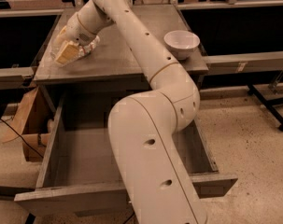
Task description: Place water bottle into top drawer
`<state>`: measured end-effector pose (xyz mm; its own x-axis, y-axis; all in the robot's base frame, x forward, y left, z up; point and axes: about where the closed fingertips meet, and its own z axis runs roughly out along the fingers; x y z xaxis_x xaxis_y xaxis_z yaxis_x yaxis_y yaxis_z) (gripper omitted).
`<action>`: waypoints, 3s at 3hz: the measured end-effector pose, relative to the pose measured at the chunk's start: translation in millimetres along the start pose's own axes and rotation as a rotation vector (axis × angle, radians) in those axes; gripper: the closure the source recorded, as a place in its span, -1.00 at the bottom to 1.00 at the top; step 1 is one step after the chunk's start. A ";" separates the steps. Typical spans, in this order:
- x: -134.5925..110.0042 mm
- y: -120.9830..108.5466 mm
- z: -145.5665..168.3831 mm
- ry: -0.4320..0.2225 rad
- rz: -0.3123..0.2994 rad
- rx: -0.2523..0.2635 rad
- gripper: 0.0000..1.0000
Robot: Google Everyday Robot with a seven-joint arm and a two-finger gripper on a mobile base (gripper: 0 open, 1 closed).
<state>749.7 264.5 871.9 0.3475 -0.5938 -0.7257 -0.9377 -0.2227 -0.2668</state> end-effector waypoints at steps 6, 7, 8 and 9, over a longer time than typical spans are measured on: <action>-9.6 10.9 -17.2 -0.001 -0.039 -0.007 0.86; -21.5 19.8 -47.3 -0.018 -0.058 0.055 1.00; -43.4 58.4 -99.2 -0.095 -0.068 0.131 1.00; -51.7 99.8 -125.9 -0.163 -0.065 0.101 1.00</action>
Offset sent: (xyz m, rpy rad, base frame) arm -0.0101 -0.0093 -0.0151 -0.0432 0.0657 0.0515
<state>638.5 175.6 962.7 0.4097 -0.4461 -0.7957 -0.9118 -0.1731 -0.3724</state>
